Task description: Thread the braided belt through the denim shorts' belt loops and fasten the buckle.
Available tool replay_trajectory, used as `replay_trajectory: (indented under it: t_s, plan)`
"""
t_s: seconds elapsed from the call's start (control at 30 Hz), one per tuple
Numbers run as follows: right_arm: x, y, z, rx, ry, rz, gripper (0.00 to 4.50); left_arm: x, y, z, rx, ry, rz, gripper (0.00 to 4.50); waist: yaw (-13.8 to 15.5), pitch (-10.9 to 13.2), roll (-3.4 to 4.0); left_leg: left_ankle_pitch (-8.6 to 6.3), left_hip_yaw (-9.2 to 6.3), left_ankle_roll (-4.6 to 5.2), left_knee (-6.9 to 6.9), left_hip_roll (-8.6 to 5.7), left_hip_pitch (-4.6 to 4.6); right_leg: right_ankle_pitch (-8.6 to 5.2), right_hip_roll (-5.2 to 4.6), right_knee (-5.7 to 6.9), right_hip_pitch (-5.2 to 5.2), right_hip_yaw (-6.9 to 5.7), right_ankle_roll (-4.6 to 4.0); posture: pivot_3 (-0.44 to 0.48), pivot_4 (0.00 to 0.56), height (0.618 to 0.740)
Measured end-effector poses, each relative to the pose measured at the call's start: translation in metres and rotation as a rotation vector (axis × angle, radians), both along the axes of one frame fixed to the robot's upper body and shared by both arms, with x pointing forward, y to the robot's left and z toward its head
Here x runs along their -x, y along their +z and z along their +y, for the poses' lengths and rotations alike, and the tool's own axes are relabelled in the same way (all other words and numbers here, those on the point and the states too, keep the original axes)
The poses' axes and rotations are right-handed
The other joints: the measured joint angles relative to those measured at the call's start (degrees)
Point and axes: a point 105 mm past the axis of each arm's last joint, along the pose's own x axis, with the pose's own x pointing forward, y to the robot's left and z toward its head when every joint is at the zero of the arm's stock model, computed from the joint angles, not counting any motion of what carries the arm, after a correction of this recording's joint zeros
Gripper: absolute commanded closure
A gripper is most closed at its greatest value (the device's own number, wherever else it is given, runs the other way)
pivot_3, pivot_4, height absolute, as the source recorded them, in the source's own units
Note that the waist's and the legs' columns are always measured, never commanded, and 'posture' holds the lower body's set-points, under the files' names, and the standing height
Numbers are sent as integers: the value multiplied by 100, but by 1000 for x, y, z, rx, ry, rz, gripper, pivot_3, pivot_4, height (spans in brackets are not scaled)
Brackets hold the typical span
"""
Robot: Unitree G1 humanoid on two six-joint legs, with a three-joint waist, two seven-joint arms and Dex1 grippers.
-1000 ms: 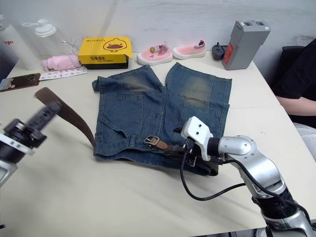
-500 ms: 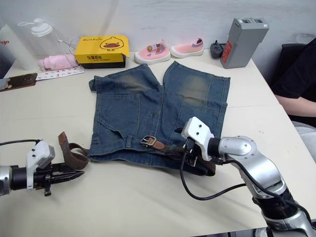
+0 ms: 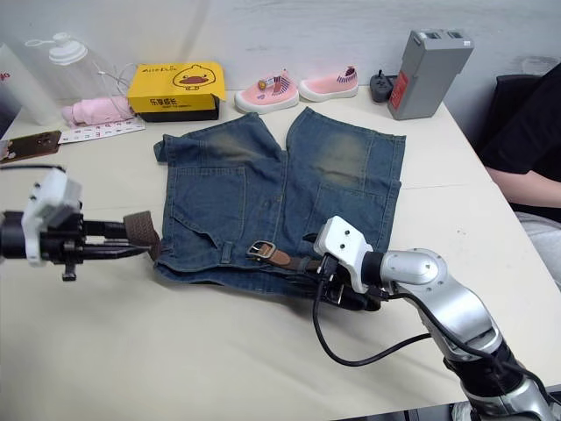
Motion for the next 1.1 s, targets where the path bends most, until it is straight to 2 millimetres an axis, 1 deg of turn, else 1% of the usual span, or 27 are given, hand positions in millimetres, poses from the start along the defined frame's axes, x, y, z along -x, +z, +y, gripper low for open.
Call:
replay_trajectory:
  t_s: [0.1,0.13,0.17,0.23,0.27,0.3,0.37,0.43,0.5,0.63,0.8,0.87,0.9,0.93,1.0,1.03,1.07,1.1]
  plan:
    - [-3,6,5,1,19,-39,0,-5,22,-10,39,-67,-21,3018,-14,0,-1,4,1,0,5,-1,-3,0,1,8,-3,1,0,0,150,698]
    - [-6,9,11,-6,29,-69,0,-7,27,-18,58,-110,-18,3018,-25,-1,-1,6,2,0,6,-1,-4,0,2,11,-4,2,0,0,150,698]
    - [-8,12,17,-14,35,-98,0,-7,28,-26,69,-151,0,3018,-34,-1,-1,7,3,-1,7,-1,-4,0,2,15,-6,4,0,0,150,698]
    - [-21,17,30,34,34,-281,0,-2,11,-53,85,-328,123,3018,-97,-1,-2,9,6,-3,14,-2,-11,0,1,25,-14,4,0,0,150,698]
    - [-24,21,40,45,50,-385,0,2,0,-62,74,-404,188,3018,-106,-2,-3,12,8,-5,19,-1,-30,0,1,36,-38,7,0,0,150,698]
    - [-23,22,47,47,68,-439,0,1,-6,-65,64,-416,213,3018,-107,-2,-4,14,9,-9,21,-1,-41,0,1,41,-51,8,0,0,150,698]
    - [-22,22,62,28,91,-529,0,-4,-12,-73,62,-431,238,3018,-124,-3,-6,20,7,-13,21,0,-43,0,2,48,-57,5,0,0,150,698]
    - [-20,20,77,-6,106,-601,0,-9,-8,-79,74,-442,238,3018,-132,-3,-6,23,7,-12,23,0,-43,0,2,51,-57,6,0,0,150,698]
    - [-23,21,87,-46,91,-637,0,-13,-2,-82,90,-442,228,3018,-133,-3,-6,24,7,-11,32,0,-43,0,1,57,-56,8,0,0,150,698]
    - [-27,26,97,-92,75,-679,0,-14,-1,-85,96,-452,237,3018,-130,-3,-6,23,0,-11,52,0,-45,-1,1,71,-53,12,0,0,150,698]
    - [-36,19,101,-109,20,-667,0,-13,-1,-86,102,-454,248,3018,-130,-3,-6,23,-2,-10,80,2,-45,-1,0,97,-54,19,-2,0,150,698]
    - [-36,19,100,-123,3,-659,529,-13,-1,-86,102,-454,249,3044,-126,-3,-6,23,-2,-10,87,2,-45,-1,0,104,-53,22,-2,0,150,698]
    - [-36,18,100,-129,-2,-653,699,-13,-1,-86,102,-453,250,3044,-126,-3,-6,23,-2,-10,89,2,-45,-1,-1,107,-54,23,-2,0,150,698]
    - [-36,15,99,-135,-11,-639,1194,-13,-1,-86,103,-452,253,3044,-127,-3,-6,23,-2,-10,89,2,-45,-1,-1,109,-54,24,-2,0,150,698]
    - [-36,11,97,-134,-25,-623,2034,-13,-2,-85,106,-448,257,3044,-128,-3,-6,23,-1,-10,89,2,-45,-2,0,109,-55,26,-2,0,150,698]
    - [-37,10,95,-135,-35,-621,2597,-13,-2,-85,108,-446,259,3044,-128,-3,-6,23,-1,-9,89,2,-45,-2,-1,109,-55,26,-2,0,150,698]
    - [-38,10,93,-135,-47,-621,2946,-13,-3,-84,109,-444,261,3044,-127,-3,-6,23,-1,-10,89,2,-45,-2,0,110,-55,26,-2,0,150,698]
    - [-40,11,88,-138,-67,-624,3435,-14,-3,-83,113,-439,263,3044,-127,-3,-6,23,-2,-9,89,2,-45,-2,-1,110,-55,26,-2,0,150,698]
